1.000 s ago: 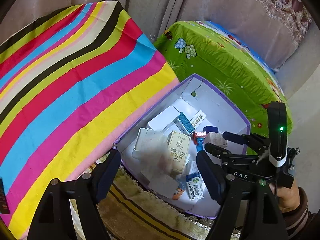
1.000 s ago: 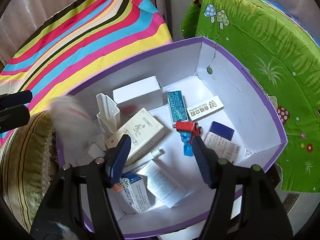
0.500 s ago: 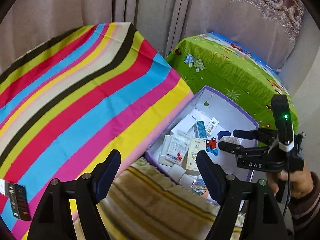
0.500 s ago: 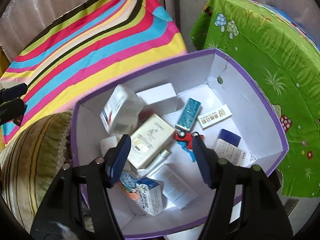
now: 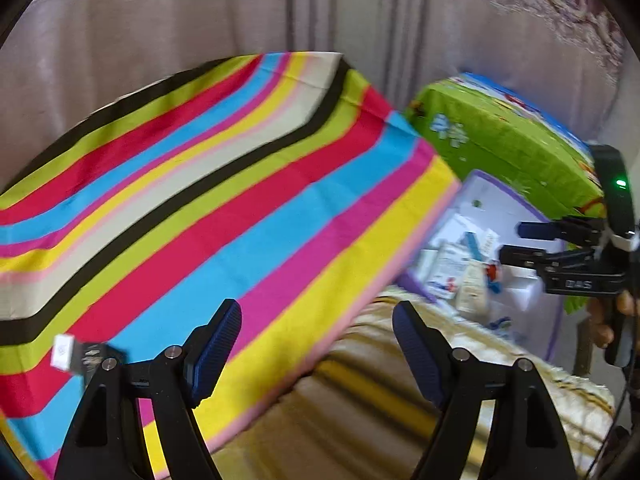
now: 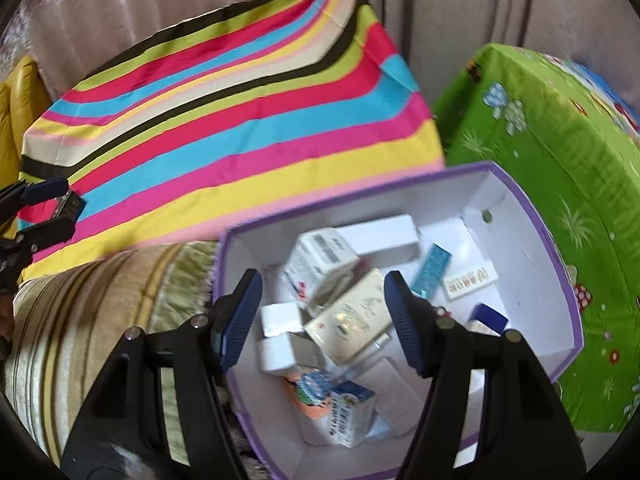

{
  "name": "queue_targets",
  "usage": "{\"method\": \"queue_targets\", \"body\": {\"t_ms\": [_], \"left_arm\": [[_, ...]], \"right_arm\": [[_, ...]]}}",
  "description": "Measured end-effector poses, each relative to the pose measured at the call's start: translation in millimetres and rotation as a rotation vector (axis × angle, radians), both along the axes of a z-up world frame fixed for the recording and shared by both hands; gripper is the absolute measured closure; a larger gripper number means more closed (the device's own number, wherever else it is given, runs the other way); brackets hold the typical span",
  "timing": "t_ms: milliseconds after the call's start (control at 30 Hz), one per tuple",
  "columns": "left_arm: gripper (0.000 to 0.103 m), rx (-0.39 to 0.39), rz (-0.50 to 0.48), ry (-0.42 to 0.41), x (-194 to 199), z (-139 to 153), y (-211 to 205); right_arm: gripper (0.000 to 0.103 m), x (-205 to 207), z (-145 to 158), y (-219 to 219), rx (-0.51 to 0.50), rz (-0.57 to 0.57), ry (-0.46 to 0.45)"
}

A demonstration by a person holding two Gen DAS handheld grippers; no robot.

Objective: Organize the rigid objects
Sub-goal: 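Move both grippers back over the striped table, then grasp the black DORMI box with the left gripper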

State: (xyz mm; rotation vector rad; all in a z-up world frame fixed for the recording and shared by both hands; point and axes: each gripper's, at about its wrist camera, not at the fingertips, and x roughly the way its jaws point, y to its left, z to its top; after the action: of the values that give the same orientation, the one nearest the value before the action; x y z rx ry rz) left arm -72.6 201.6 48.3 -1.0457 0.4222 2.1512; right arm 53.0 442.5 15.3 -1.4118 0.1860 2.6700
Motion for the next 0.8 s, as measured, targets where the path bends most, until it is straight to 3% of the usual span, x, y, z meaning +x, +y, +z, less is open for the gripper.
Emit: {"method": "queue_targets", "body": {"t_ms": [100, 267, 500, 567, 800], "left_arm": [[0.024, 0.015, 0.092, -0.011, -19.2, -0.7, -29.3], [0.024, 0.050, 0.326, -0.053, -56.0, -7.9, -89.4], [0.024, 0.115, 0.670, -0.195, -91.9, -37.0, -168.4], [0.024, 0.099, 0.693, -0.223, -95.7, -47.7, -174.7], [0.024, 0.021, 0.632, -0.264, -103.4, -67.3, -164.7]], "right_arm": [[0.036, -5.9, 4.7, -13.1, 0.006, 0.037, 0.005], [0.036, -16.8, 14.2, -36.4, -0.003, 0.095, 0.024], [0.036, -41.4, 27.5, -84.3, -0.024, 0.209, 0.047], [0.036, -48.2, 31.4, -99.1, -0.029, 0.243, 0.053], [0.035, -68.8, 39.4, -142.6, -0.028, 0.342, 0.065]]}}
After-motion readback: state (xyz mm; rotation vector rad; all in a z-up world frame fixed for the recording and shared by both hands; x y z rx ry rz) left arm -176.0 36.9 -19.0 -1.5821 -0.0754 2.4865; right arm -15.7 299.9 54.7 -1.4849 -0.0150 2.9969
